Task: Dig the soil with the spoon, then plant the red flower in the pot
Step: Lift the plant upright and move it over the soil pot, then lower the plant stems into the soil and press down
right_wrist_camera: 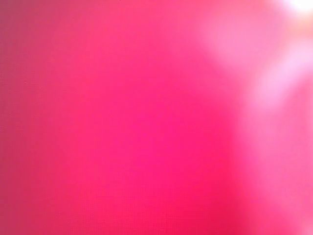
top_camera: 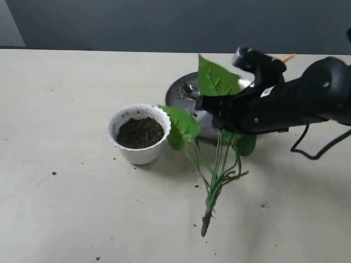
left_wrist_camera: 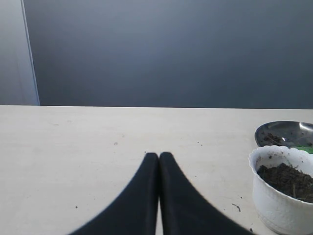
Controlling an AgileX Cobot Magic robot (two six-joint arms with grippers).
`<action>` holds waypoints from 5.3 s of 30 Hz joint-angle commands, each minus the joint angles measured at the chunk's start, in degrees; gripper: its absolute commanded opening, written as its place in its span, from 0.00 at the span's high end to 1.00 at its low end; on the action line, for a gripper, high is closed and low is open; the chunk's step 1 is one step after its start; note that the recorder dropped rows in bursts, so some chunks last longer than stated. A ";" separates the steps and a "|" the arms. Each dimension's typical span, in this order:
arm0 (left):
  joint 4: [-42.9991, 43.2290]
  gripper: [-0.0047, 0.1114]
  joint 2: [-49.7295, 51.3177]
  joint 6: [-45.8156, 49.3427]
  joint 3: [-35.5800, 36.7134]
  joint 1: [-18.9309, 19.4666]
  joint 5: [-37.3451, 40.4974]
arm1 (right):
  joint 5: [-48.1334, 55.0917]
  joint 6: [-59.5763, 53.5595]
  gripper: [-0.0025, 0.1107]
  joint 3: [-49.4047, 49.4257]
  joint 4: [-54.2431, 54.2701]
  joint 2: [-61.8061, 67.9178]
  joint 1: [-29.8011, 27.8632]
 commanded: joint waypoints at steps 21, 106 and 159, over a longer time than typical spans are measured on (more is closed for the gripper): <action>0.19 0.95 -0.26 -0.11 0.12 -0.38 -0.74 | -54.71 -4.76 0.98 0.12 -24.75 -7.18 14.74; 0.18 0.95 -0.26 0.00 0.12 -0.38 -0.74 | -48.53 2.73 0.98 -4.84 -26.81 21.83 19.47; 0.18 0.95 -0.26 0.00 0.12 -0.38 -0.74 | -44.02 -5.37 0.78 4.87 -19.79 8.01 19.47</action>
